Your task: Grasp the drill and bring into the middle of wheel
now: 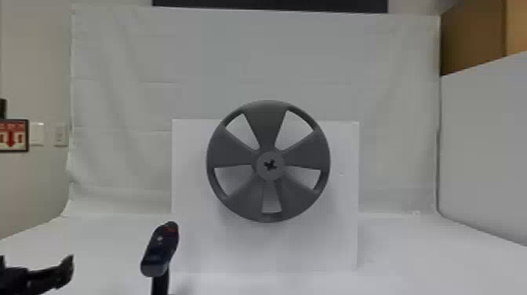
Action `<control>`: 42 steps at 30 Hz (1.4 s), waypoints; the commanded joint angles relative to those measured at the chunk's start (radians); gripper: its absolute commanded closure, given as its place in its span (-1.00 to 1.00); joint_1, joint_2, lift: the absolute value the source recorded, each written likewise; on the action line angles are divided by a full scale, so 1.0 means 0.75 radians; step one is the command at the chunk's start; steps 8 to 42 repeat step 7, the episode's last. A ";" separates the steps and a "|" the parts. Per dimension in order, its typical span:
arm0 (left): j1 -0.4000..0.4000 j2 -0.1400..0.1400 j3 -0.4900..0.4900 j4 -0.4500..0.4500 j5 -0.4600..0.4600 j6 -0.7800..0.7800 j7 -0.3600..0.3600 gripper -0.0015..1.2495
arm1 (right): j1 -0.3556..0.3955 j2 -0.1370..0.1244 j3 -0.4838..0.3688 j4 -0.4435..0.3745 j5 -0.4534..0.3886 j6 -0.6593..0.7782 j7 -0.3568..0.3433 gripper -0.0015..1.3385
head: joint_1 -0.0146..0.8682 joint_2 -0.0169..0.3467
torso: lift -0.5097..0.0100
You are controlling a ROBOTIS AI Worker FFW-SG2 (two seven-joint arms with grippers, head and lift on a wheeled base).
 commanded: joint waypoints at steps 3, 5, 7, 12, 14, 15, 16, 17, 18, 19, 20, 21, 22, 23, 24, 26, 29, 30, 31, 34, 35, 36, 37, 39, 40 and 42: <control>0.013 0.000 -0.005 -0.004 -0.011 -0.112 0.000 -0.91 | -0.016 0.058 -0.020 0.000 0.024 -0.083 0.000 -0.58 | -0.97 -0.91 | -0.60; 0.017 -0.002 -0.007 -0.004 -0.011 -0.157 0.000 -0.91 | -0.016 0.066 -0.014 0.000 0.028 -0.124 -0.002 -0.58 | -0.97 -0.91 | -0.60; 0.020 -0.004 -0.017 -0.008 -0.015 -0.202 0.000 -0.91 | -0.020 0.068 0.005 0.000 0.035 -0.149 -0.002 -0.58 | -0.97 -0.91 | -0.60; 0.020 -0.004 -0.017 -0.008 -0.015 -0.202 0.000 -0.91 | -0.020 0.068 0.005 0.000 0.035 -0.149 -0.002 -0.58 | -0.97 -0.91 | -0.60; 0.020 -0.004 -0.017 -0.008 -0.015 -0.202 0.000 -0.91 | -0.020 0.068 0.005 0.000 0.035 -0.149 -0.002 -0.58 | -0.97 -0.91 | -0.60; 0.020 -0.004 -0.017 -0.008 -0.015 -0.202 0.000 -0.91 | -0.020 0.068 0.005 0.000 0.035 -0.149 -0.002 -0.58 | -0.97 -0.91 | -0.60; 0.020 -0.004 -0.017 -0.008 -0.015 -0.202 0.000 -0.91 | -0.020 0.068 0.005 0.000 0.035 -0.149 -0.002 -0.58 | -0.97 -0.91 | -0.60; 0.020 -0.004 -0.017 -0.008 -0.015 -0.202 0.000 -0.91 | -0.020 0.068 0.005 0.000 0.035 -0.149 -0.002 -0.58 | -0.97 -0.91 | -0.60; 0.020 -0.004 -0.017 -0.008 -0.015 -0.202 0.000 -0.91 | -0.020 0.068 0.005 0.000 0.035 -0.149 -0.002 -0.58 | -0.97 -0.91 | -0.60; 0.020 -0.004 -0.017 -0.008 -0.015 -0.202 0.000 -0.91 | -0.020 0.068 0.005 0.000 0.035 -0.149 -0.002 -0.58 | -0.97 -0.91 | -0.60; 0.020 -0.004 -0.017 -0.008 -0.015 -0.202 0.000 -0.91 | -0.020 0.068 0.005 0.000 0.035 -0.149 -0.002 -0.58 | -0.97 -0.91 | -0.60; 0.020 -0.004 -0.017 -0.008 -0.015 -0.202 0.000 -0.91 | -0.020 0.068 0.005 0.000 0.035 -0.149 -0.002 -0.58 | -0.97 -0.91 | -0.60; 0.020 -0.004 -0.017 -0.008 -0.015 -0.202 0.000 -0.91 | -0.020 0.068 0.005 0.000 0.035 -0.149 -0.002 -0.58 | -0.97 -0.91 | -0.60; 0.020 -0.004 -0.017 -0.008 -0.015 -0.202 0.000 -0.91 | -0.020 0.068 0.005 0.000 0.035 -0.149 -0.002 -0.58 | -0.97 -0.91 | -0.60; 0.020 -0.004 -0.017 -0.008 -0.015 -0.202 0.000 -0.91 | -0.020 0.068 0.005 0.000 0.035 -0.149 -0.002 -0.58 | -0.97 -0.91 | -0.60; 0.020 -0.004 -0.017 -0.008 -0.015 -0.202 0.000 -0.91 | -0.020 0.068 0.005 0.000 0.035 -0.149 -0.002 -0.58 | -0.97 -0.91 | -0.60; 0.020 -0.004 -0.017 -0.008 -0.015 -0.202 0.000 -0.91 | -0.020 0.068 0.005 0.000 0.035 -0.149 -0.002 -0.58 | -0.97 -0.91 | -0.60; 0.020 -0.004 -0.017 -0.008 -0.015 -0.202 0.000 -0.91 | -0.020 0.068 0.005 0.000 0.035 -0.149 -0.002 -0.58 | -0.97 -0.91 | -0.60; 0.020 -0.004 -0.017 -0.008 -0.015 -0.202 0.000 -0.91 | -0.020 0.068 0.005 0.000 0.035 -0.149 -0.002 -0.58 | -0.97 -0.91 | -0.60; 0.020 -0.004 -0.017 -0.008 -0.015 -0.202 0.000 -0.91 | -0.020 0.068 0.005 0.000 0.035 -0.149 -0.002 -0.58 | -0.97 -0.91 | -0.60; 0.020 -0.004 -0.017 -0.008 -0.015 -0.202 0.000 -0.91 | -0.020 0.068 0.005 0.000 0.035 -0.149 -0.002 -0.58 | -0.97 -0.91 | -0.60; 0.020 -0.004 -0.017 -0.008 -0.015 -0.202 0.000 -0.91 | -0.020 0.068 0.005 0.000 0.035 -0.149 -0.002 -0.58 | -0.97 -0.91 | -0.60; 0.020 -0.004 -0.017 -0.008 -0.015 -0.202 0.000 -0.91 | -0.020 0.068 0.005 0.000 0.035 -0.149 -0.002 -0.58 | -0.97 -0.91 | -0.60; 0.020 -0.004 -0.017 -0.008 -0.015 -0.202 0.000 -0.91 | -0.020 0.068 0.005 0.000 0.035 -0.149 -0.002 -0.58 | -0.97 -0.91 | -0.60; 0.020 -0.004 -0.017 -0.008 -0.015 -0.202 0.000 -0.91 | -0.020 0.068 0.005 0.000 0.035 -0.149 -0.002 -0.58 | -0.97 -0.91 | -0.60; 0.020 -0.004 -0.017 -0.008 -0.015 -0.202 0.000 -0.91 | -0.020 0.068 0.005 0.000 0.035 -0.149 -0.002 -0.58 | -0.97 -0.91 | -0.60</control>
